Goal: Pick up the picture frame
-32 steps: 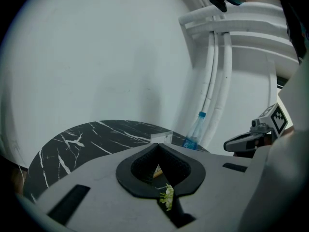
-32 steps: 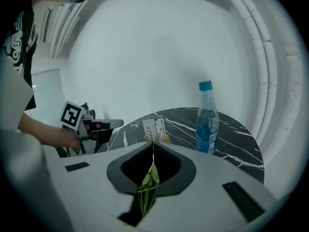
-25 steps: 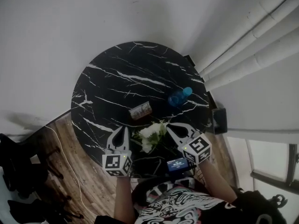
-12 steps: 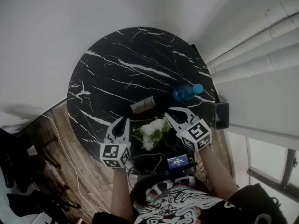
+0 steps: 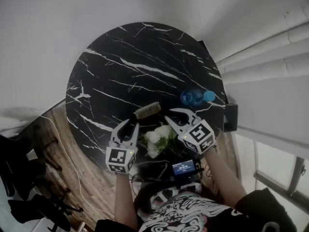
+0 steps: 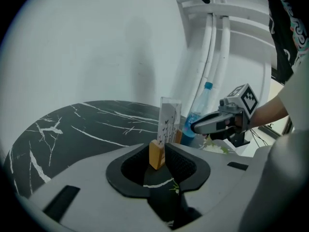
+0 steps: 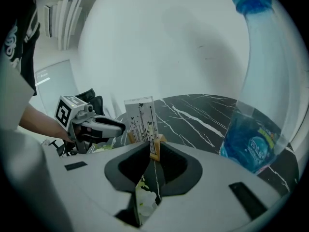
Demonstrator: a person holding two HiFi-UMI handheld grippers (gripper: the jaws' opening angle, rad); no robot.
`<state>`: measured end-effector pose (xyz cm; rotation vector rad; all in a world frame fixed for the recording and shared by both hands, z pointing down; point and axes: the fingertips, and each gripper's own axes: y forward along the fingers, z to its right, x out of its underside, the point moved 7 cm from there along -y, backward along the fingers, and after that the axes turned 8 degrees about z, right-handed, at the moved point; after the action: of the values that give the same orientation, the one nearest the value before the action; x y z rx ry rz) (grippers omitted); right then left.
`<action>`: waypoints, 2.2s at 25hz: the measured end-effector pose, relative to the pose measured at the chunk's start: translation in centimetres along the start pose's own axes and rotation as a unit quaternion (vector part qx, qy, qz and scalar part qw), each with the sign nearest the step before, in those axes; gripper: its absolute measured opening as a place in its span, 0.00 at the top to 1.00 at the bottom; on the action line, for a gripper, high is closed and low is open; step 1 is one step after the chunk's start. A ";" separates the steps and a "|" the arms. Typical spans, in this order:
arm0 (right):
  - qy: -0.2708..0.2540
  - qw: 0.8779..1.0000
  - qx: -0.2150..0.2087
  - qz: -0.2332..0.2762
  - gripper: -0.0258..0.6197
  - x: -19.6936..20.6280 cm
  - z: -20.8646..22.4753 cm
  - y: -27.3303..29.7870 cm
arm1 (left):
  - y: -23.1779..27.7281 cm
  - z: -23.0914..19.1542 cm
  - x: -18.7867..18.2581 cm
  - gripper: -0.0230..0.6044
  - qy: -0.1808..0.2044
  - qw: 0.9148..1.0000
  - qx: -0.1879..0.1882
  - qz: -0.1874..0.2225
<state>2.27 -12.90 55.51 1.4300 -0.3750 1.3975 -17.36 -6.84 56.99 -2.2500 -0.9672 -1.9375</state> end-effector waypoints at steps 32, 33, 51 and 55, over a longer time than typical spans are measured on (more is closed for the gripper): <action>-0.012 0.999 -0.040 -0.028 0.80 0.8 1.3 5.1 | 4.6 -1.5 1.1 0.68 -0.037 0.997 0.051 -0.045; -0.012 0.999 -0.040 -0.030 0.80 0.8 1.3 5.1 | 4.6 -1.6 1.1 0.68 -0.044 0.997 0.049 -0.044; -0.003 1.000 -0.027 -0.011 0.80 -0.4 0.6 3.5 | 3.8 -1.5 -0.8 0.70 -0.123 0.991 0.049 -0.021; 0.003 1.000 -0.027 0.012 0.80 -1.6 0.1 2.5 | 3.1 -1.2 -1.9 0.70 -0.138 0.989 0.049 -0.009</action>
<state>-0.14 -14.73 55.25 1.3821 -0.4239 1.3998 -17.08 -10.65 56.66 -2.5037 -1.0843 -1.5711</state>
